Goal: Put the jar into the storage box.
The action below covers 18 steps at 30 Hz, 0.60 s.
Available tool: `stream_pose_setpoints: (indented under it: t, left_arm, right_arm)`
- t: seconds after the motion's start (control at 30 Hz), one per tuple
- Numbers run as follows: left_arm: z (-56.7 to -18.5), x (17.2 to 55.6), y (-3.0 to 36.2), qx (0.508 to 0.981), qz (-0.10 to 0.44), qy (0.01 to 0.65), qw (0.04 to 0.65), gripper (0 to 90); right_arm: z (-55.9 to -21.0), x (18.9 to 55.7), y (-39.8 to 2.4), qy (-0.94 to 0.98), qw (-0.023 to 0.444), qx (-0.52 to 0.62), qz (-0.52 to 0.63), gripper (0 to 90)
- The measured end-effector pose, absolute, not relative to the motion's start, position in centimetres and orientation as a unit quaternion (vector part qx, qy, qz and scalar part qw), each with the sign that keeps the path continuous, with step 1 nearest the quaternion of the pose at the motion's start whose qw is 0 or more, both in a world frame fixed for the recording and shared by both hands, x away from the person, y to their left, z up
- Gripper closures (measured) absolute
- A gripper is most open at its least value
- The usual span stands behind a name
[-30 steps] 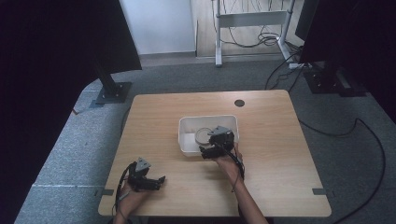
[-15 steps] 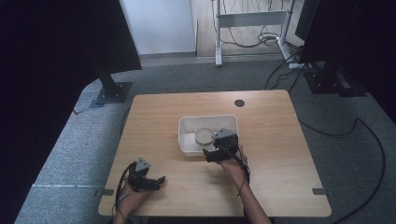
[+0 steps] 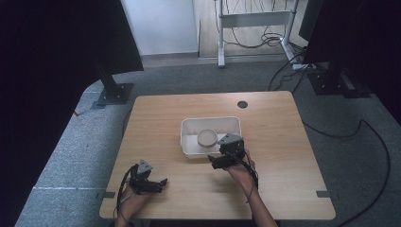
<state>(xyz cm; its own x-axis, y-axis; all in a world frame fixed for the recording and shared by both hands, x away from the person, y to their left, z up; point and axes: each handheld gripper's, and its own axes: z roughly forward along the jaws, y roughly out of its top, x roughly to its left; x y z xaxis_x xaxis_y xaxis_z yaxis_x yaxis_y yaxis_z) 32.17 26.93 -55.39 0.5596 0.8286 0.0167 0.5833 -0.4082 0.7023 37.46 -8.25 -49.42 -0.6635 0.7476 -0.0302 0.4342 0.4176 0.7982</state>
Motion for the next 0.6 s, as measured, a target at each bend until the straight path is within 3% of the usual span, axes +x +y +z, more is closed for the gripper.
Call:
stream_pose_setpoints:
  t: [0.6]
  left_arm:
    - [-55.4, 32.2, 26.9, 0.818, 0.185, 0.432, 0.331, 0.0]
  right_arm:
    - [-49.6, 35.6, -10.9, 0.821, 0.194, 0.355, 0.403, 2.8]
